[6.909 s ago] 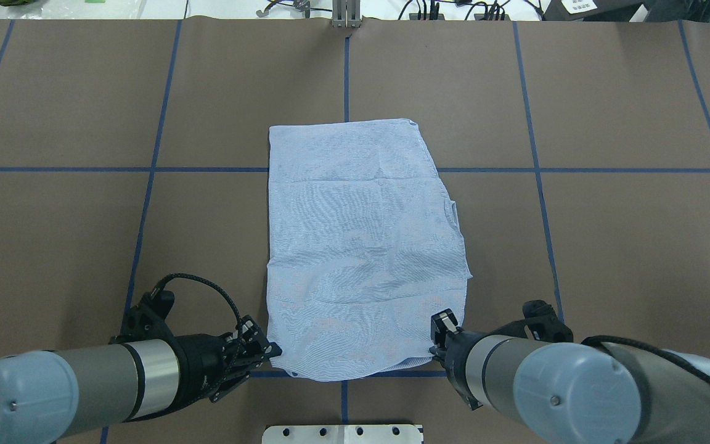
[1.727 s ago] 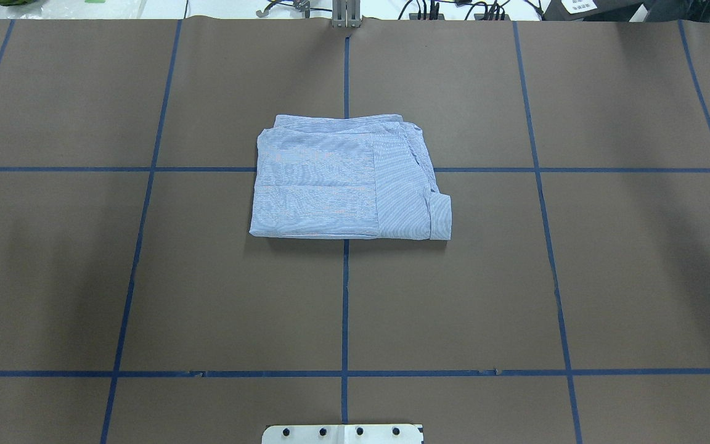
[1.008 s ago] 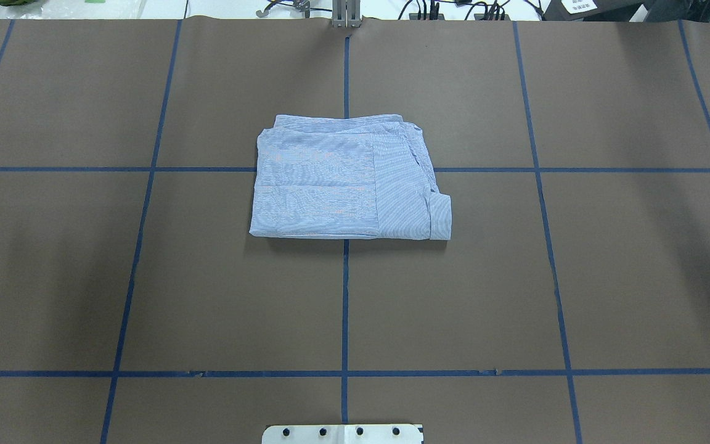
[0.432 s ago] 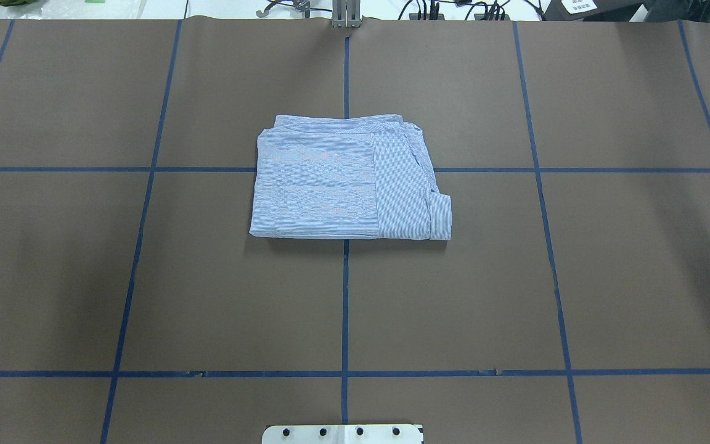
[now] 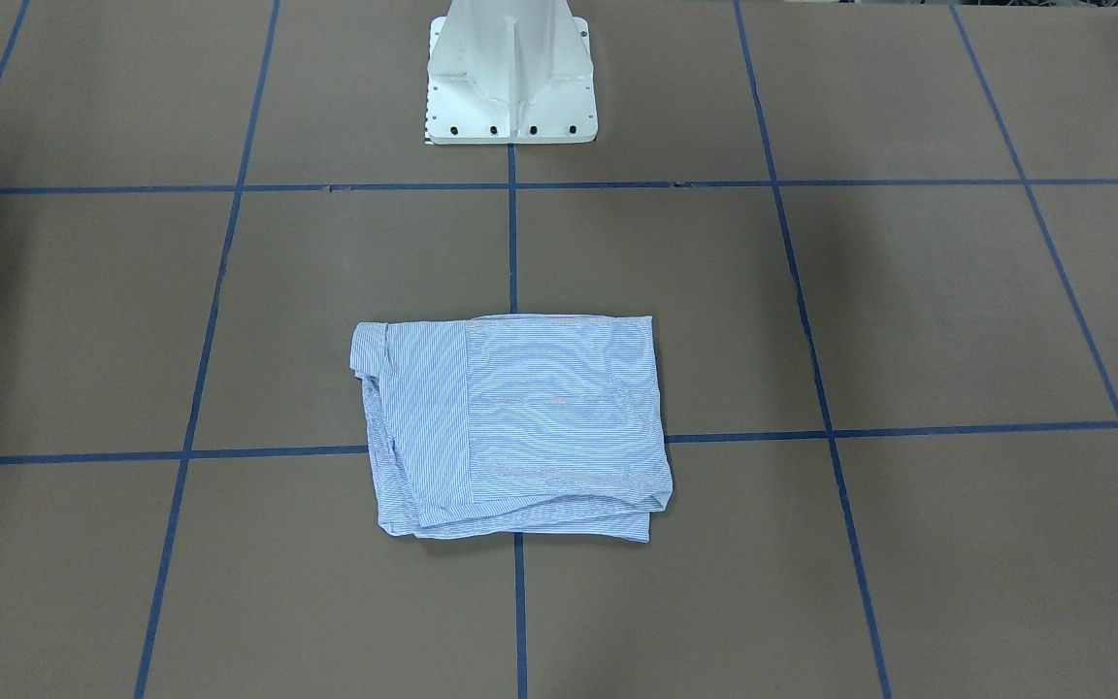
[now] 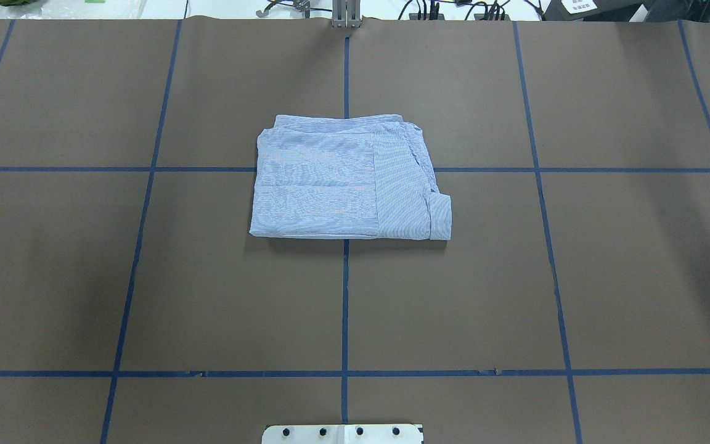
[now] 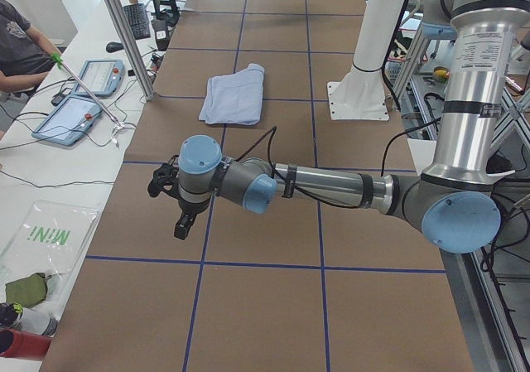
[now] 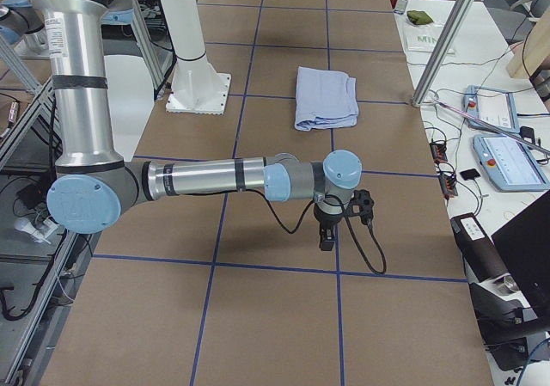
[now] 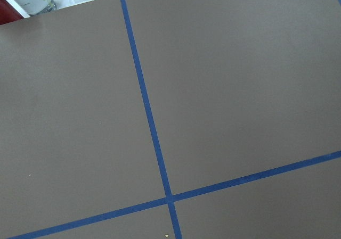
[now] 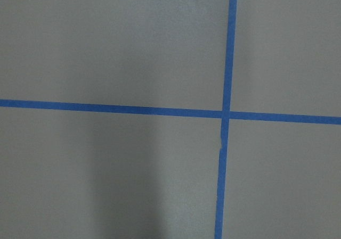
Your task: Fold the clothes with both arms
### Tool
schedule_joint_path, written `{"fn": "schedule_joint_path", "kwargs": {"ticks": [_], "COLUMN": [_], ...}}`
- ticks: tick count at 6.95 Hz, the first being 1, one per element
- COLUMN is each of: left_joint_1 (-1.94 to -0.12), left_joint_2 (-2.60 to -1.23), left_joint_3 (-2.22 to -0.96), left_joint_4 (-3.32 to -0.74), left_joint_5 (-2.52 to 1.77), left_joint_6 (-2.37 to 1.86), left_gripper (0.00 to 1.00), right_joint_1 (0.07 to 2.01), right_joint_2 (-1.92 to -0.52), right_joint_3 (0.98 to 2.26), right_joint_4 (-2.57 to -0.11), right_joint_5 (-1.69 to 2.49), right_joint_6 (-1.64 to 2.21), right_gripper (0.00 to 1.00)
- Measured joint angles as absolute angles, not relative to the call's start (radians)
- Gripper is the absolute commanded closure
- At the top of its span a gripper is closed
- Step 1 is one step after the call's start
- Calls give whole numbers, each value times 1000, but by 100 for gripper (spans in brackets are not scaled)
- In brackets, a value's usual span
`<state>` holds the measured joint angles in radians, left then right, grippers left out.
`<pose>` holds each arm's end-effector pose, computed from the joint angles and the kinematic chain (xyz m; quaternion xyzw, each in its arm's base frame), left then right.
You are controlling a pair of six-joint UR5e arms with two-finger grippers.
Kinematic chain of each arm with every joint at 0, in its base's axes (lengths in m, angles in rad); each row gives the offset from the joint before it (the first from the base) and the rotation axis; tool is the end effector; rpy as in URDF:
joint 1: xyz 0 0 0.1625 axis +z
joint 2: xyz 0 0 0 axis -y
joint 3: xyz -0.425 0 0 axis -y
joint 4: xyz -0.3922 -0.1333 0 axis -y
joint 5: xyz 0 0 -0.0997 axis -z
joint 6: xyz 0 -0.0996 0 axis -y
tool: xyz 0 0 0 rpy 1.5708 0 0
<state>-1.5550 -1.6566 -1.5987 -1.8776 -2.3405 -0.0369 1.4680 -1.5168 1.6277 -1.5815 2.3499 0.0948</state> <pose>-0.0553 -0.5472 0.5660 0.1837 0.3721 0.0688 0.9072 0.0097 -0.5228 0.6040 0.0087 -0.3820 -0.0227 0.9238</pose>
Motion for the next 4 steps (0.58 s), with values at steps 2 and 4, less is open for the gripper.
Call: {"fn": "schedule_joint_path", "kwargs": {"ticks": [2, 4], "left_joint_1": [-1555, -1555], "left_joint_2": [-1653, -1645], "left_joint_3": [-1608, -1613], "left_joint_4": [-1874, -1869], "left_joint_5": [-2342, -2367], "left_joint_6": [-37, -37], "left_gripper": [0, 0], "right_joint_1": [1467, 1464], "right_joint_2": [-1518, -1508], "right_joint_3": [1627, 1599], "right_joint_4": [-1579, -1578], "right_joint_5": [2337, 2334], "right_joint_6": [93, 91], "right_gripper": [0, 0]}}
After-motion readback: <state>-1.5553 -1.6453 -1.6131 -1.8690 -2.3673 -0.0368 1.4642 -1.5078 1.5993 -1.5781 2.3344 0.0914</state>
